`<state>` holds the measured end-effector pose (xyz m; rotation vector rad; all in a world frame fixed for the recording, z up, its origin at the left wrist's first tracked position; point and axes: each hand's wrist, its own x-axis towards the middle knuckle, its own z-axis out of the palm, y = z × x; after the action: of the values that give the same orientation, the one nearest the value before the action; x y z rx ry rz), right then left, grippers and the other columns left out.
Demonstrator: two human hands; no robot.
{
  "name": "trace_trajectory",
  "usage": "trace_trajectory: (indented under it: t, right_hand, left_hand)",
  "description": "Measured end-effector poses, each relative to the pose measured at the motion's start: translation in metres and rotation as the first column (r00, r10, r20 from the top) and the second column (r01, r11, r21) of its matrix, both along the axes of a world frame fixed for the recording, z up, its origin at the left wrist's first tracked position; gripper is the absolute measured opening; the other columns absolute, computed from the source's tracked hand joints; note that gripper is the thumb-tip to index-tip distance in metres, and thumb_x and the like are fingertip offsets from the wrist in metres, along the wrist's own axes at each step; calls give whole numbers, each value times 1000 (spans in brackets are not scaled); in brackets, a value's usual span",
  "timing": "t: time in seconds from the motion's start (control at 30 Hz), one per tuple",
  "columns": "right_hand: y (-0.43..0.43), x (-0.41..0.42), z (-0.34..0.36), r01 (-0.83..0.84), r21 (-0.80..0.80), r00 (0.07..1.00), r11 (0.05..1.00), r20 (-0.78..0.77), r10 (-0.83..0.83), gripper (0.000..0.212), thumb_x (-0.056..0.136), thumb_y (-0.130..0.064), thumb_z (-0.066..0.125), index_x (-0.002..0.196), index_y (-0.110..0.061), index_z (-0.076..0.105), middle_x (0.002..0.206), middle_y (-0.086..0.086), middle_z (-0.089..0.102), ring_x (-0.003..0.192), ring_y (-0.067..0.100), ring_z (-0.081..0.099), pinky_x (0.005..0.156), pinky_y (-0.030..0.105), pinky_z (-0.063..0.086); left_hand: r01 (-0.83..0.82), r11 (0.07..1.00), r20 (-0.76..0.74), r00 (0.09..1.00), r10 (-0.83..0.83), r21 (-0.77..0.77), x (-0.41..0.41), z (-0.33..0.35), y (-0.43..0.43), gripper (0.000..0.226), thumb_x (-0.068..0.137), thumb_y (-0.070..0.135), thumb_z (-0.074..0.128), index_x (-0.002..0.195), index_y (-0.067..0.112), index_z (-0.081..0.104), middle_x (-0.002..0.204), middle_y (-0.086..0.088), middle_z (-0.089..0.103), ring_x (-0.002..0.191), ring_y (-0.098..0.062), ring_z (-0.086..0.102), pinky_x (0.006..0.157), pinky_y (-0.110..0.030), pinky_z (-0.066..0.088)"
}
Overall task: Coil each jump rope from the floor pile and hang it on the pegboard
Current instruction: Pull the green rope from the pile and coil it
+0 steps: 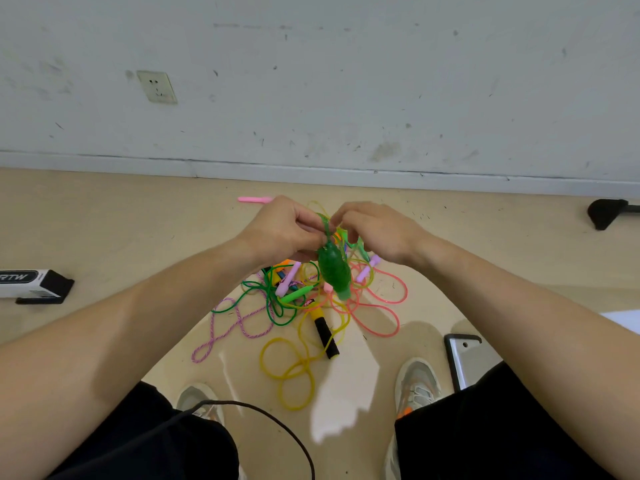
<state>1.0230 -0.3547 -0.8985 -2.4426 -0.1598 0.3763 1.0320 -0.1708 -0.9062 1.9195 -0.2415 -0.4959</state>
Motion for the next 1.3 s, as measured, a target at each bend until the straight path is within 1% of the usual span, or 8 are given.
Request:
trace_trajectory:
  t: [0.07,0.17,0.5,0.73,0.87,1.07,1.2,1.3]
  right_hand:
    - [1,-3,1,20,143,1000,990,17,-22,35,91,-53,48,85,-24,67,82,-3,68,74,17,62,71,37,51]
    - [6,-7,-7,-23,80,994,997,107,14,45,101,-47,48,80,-10,64,77,13,68,69,28,64,63,39,50]
    - [5,0,-9,296,380,955,876,-111,-275,34,99,-27,56,88,0,72,76,8,65,59,14,60,53,29,53]
    - [1,4,-16,269,108,959,957,65,-277,37,96,-28,54,75,-4,72,69,14,72,64,27,72,62,41,61]
    - [1,4,-17,193,-23,963,981,198,-184,38,96,-34,53,67,-14,69,62,2,68,65,22,67,68,39,56]
    - [5,1,-18,128,43,955,991,263,-135,27,97,-33,56,83,-18,74,72,4,70,73,23,63,73,40,53]
    - [9,-3,-21,83,-9,923,997,378,-73,32,96,-24,59,127,-27,66,101,-1,70,98,22,62,87,37,49]
    - [11,-4,-21,10,-47,896,999,443,12,34,95,-17,56,126,-29,66,100,3,65,96,25,59,82,39,48]
  left_hand:
    - [27,1000,-18,999,-26,2,-2,-2,-4,20,87,-6,65,90,9,78,92,-25,74,85,-37,74,80,-46,61]
    - [33,999,-36,999,-33,14,-5,-4,-8,16,86,-5,64,93,3,76,91,-25,73,85,-38,74,84,-52,60]
    - [-156,985,92,982,162,-73,-7,-3,-12,18,85,-2,71,90,15,76,82,-10,77,73,-23,74,66,-33,62]
    - [-236,971,412,882,230,-37,-2,-9,-13,18,84,8,73,91,23,78,83,9,77,82,-1,72,83,-26,58]
    - [-251,968,498,837,227,-20,3,-4,-8,17,86,8,69,91,24,74,81,8,74,77,-8,72,77,-31,59]
    - [-260,965,482,843,241,-28,0,-9,-9,14,90,8,62,99,19,65,86,1,69,65,-11,72,71,-44,60]
    - [-264,965,444,863,241,-12,2,-9,-7,17,89,8,60,99,22,63,81,4,70,68,-11,72,72,-47,60]
    - [-256,966,395,885,246,-28,2,-7,-8,19,87,6,58,99,19,62,78,3,71,70,-15,73,72,-46,61]
